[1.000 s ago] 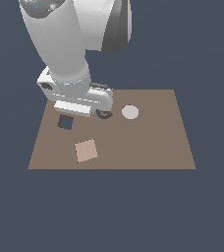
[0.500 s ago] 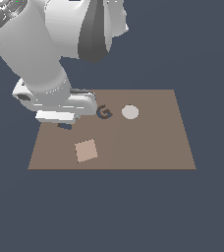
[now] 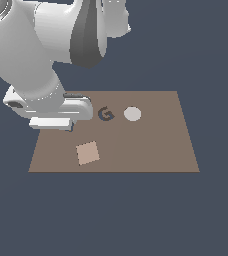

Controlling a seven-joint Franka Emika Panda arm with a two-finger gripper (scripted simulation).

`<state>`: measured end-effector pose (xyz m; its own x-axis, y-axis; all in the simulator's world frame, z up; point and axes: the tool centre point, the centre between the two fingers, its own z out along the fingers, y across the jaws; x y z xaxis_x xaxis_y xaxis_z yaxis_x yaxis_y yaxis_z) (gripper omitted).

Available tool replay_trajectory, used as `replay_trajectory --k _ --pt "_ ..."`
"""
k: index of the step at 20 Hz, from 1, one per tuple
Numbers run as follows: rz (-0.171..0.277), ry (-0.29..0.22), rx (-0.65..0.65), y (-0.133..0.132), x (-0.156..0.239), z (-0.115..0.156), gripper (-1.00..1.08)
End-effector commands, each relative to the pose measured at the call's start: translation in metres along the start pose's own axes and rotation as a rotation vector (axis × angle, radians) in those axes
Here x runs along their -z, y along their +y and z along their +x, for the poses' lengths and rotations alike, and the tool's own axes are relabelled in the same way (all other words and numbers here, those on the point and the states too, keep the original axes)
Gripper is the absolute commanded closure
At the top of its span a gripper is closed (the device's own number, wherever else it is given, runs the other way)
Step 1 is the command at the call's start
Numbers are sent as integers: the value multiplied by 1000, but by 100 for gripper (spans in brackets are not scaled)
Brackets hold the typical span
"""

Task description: Insert a designated object into the corresponding slot on a board.

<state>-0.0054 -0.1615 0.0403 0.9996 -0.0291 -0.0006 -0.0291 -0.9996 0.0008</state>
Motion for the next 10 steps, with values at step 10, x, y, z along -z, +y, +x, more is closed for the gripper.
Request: replay_trajectory --k 10 --pt "0 0 -3 -2 -8 0 108"
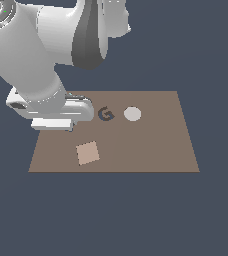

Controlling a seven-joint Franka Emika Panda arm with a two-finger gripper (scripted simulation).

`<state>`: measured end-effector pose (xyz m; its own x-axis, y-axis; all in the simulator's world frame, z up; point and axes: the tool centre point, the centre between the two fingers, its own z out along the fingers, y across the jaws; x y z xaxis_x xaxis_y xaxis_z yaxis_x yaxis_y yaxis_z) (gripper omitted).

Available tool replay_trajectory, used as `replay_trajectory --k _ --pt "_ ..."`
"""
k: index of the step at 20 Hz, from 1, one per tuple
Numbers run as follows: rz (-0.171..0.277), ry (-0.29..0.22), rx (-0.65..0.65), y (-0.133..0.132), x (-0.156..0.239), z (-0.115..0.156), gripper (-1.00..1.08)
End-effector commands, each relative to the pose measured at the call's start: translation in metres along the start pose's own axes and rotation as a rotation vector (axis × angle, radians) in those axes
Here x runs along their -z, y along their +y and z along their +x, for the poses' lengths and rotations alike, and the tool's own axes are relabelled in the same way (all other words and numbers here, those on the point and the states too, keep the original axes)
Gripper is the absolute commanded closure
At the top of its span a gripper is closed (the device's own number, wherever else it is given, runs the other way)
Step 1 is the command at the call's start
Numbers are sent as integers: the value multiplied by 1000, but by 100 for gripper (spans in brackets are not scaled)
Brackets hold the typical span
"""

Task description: Insert a designated object into the corresponding slot on a board.

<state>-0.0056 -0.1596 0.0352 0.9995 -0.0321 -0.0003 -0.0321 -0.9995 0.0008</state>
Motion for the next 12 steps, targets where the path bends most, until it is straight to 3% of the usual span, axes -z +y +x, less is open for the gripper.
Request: replay_trajectory --k 1,2,3,12 --pt "0 0 -1 0 -4 0 108" --pt "0 0 -1 0 -5 0 108" --pt "0 0 -1 0 -5 0 -92" --pt "0 0 -1 0 -5 0 -92"
